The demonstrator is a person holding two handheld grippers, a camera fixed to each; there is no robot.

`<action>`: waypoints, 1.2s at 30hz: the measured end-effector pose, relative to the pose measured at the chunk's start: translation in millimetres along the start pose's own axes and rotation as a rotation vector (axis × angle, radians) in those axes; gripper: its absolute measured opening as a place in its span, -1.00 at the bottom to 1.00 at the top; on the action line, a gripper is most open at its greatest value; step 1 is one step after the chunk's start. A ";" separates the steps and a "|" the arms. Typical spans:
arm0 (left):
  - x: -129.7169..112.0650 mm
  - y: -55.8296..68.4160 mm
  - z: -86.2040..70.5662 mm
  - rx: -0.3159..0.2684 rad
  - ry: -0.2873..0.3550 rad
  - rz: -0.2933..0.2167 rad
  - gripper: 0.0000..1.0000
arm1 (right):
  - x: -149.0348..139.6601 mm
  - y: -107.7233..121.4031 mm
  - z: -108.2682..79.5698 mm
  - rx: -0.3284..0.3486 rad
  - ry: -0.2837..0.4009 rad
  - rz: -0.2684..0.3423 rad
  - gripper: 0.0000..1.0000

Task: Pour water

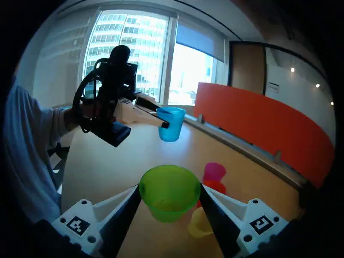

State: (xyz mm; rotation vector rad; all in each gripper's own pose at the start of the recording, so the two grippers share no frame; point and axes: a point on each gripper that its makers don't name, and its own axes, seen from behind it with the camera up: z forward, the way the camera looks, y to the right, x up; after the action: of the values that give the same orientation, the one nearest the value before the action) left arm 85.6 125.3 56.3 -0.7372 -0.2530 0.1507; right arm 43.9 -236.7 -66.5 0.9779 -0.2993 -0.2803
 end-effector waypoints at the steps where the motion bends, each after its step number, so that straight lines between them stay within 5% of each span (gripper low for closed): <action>1: 1.1 0.3 -1.2 0.001 0.004 0.000 0.65 | 2.3 0.0 -0.4 -0.002 0.010 0.002 0.88; 21: 16.1 11.4 -15.8 -0.007 0.053 -0.018 0.65 | 53.5 8.6 -10.7 -0.061 0.207 0.023 0.89; 36: 19.7 17.2 -18.4 -0.022 0.065 -0.003 0.65 | 65.6 16.5 -12.6 -0.073 0.239 0.025 0.89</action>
State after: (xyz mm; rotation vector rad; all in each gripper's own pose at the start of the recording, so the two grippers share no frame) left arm 108.8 130.5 34.9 -0.7618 -0.1937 0.1214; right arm 110.8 -242.2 -51.2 0.9246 -0.0822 -0.1478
